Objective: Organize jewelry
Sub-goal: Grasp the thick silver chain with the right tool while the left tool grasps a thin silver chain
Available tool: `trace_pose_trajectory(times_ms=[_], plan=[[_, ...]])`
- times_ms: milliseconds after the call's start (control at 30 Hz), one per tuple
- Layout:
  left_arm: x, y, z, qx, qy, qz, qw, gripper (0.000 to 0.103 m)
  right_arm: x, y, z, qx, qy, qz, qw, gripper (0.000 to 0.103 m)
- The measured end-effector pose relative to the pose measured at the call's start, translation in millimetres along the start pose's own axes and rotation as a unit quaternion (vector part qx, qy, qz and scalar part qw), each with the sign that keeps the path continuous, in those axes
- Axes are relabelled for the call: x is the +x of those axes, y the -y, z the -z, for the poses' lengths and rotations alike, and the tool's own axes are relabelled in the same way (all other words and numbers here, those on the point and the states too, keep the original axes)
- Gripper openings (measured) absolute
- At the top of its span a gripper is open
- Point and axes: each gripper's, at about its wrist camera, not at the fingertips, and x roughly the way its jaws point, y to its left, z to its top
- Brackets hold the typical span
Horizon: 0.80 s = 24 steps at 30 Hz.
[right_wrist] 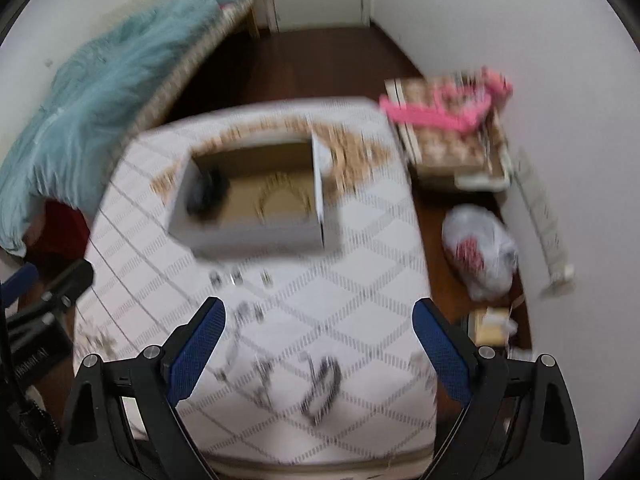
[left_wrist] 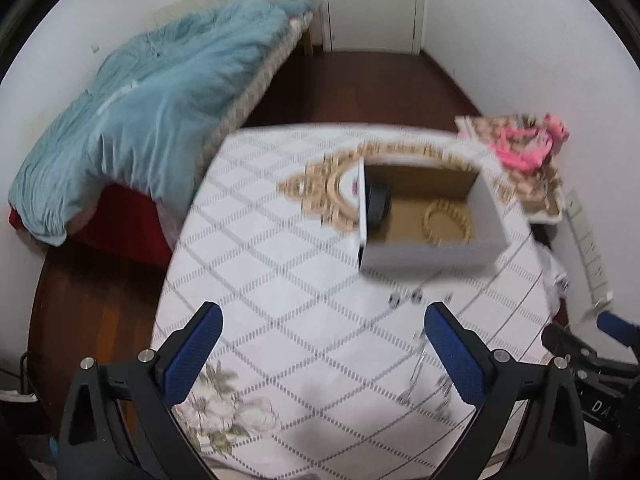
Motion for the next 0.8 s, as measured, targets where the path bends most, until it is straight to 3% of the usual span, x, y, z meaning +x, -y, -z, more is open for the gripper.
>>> trace_pose_trajectory(times_ms=[300,467,567,667,733,800], plan=[[47.1,11.1,53.3,0.027,-0.078,-0.019,0.9964,0.103,75.0,36.0,82.5,0.073,-0.12,-0.025,0.99,0.095],[56.9,15.1,67.9,0.034,-0.099,-0.02,0.9943,0.103,88.0,31.7,105.2,0.076,-0.142,-0.048,0.986,0.079],[61.2,16.1,74.9,0.037,-0.109,-0.02,0.9932,0.103,87.3,23.7,110.9,0.059,-0.128,-0.04,0.989,0.07],[65.1,16.0,80.2,0.04,-0.117,-0.02,0.9922,0.103,84.3,12.8,116.0,0.032,-0.105,-0.016,0.994,0.043],[66.2,16.6,83.5,0.046,-0.121,-0.019,0.9915,0.103,81.2,8.3,118.5,0.016,-0.096,-0.005,0.995,0.012],[66.8,18.8,88.1,0.053,-0.123,-0.015,0.9909,0.103,79.8,7.8,123.0,0.015,-0.089,-0.011,0.996,0.011]])
